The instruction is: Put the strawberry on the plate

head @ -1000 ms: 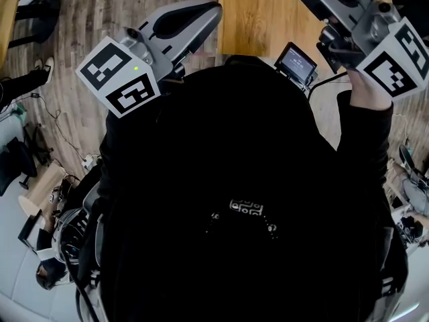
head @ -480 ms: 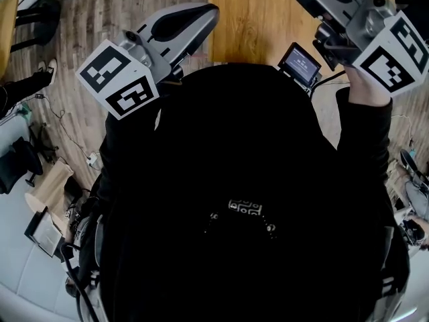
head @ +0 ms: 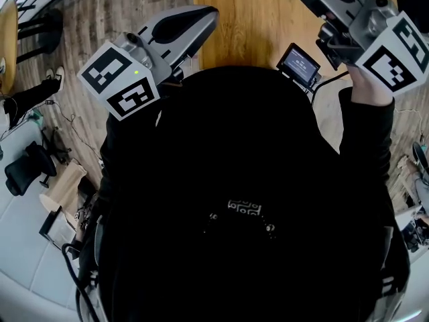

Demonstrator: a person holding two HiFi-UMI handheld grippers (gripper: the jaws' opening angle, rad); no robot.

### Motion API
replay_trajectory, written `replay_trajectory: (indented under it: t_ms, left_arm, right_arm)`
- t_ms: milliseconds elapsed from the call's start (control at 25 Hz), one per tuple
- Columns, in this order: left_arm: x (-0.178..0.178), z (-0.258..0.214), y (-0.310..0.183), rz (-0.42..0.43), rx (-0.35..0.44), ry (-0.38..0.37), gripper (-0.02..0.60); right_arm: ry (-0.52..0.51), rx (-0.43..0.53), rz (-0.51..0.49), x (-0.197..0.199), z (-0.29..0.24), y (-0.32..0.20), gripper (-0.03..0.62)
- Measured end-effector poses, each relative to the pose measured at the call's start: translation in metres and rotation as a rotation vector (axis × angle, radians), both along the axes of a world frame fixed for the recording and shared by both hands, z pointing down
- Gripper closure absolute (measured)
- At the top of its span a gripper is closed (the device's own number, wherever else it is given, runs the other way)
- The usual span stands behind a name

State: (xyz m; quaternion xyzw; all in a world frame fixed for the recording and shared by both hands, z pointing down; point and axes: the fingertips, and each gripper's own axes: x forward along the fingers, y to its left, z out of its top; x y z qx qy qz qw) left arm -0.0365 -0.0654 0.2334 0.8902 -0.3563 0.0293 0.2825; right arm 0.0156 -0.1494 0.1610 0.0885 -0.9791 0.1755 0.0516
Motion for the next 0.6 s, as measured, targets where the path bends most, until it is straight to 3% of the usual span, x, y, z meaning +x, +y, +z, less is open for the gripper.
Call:
replay_trajectory:
  t_ms: [600]
  left_arm:
    - [0.042,0.022,-0.042,0.053,-0.090,-0.011,0.581]
  right_arm:
    - [-0.047,-0.162,0.052,0.026,0.061,-0.053,0.459]
